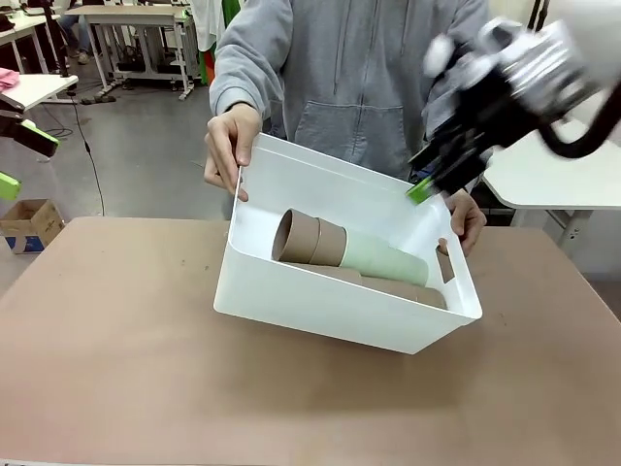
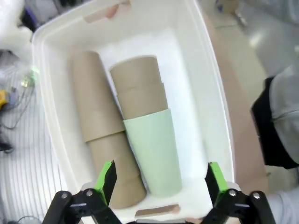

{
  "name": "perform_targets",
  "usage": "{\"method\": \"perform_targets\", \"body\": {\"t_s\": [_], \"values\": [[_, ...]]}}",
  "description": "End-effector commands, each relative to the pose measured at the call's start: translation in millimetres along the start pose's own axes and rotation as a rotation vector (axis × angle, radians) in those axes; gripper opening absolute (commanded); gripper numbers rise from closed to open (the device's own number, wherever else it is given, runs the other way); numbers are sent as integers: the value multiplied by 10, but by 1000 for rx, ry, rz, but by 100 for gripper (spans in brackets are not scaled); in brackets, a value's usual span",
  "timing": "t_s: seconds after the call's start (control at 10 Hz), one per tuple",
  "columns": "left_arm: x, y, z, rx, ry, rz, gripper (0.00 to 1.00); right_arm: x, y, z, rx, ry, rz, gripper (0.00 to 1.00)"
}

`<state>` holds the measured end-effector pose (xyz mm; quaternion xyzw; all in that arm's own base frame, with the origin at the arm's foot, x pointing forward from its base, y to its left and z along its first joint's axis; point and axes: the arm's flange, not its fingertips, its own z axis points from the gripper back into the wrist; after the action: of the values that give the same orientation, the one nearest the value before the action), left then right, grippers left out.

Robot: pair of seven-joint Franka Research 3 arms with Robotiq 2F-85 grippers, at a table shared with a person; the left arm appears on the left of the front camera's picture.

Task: Stack the cups and store them in the basket.
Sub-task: Place the stack of Reusable plastic cups into the Pantry Basket.

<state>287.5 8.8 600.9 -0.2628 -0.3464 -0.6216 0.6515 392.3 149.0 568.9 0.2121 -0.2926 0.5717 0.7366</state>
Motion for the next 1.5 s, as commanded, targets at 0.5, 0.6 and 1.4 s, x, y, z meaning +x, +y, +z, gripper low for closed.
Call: {"method": "perform_targets", "body": {"t_s": [0.5,0.6,1.4], "values": [[19,-2,10,-4,-15,-2,100,-1375,-366,1605,101,-247,-47,100],[19,-2,10,-4,-15,-2,100,-1556,-378,1627,93,-248,-37,100],[19,-2,10,-4,-15,-2,100,-1517,-327,1675,81,-225,-70,100]]}}
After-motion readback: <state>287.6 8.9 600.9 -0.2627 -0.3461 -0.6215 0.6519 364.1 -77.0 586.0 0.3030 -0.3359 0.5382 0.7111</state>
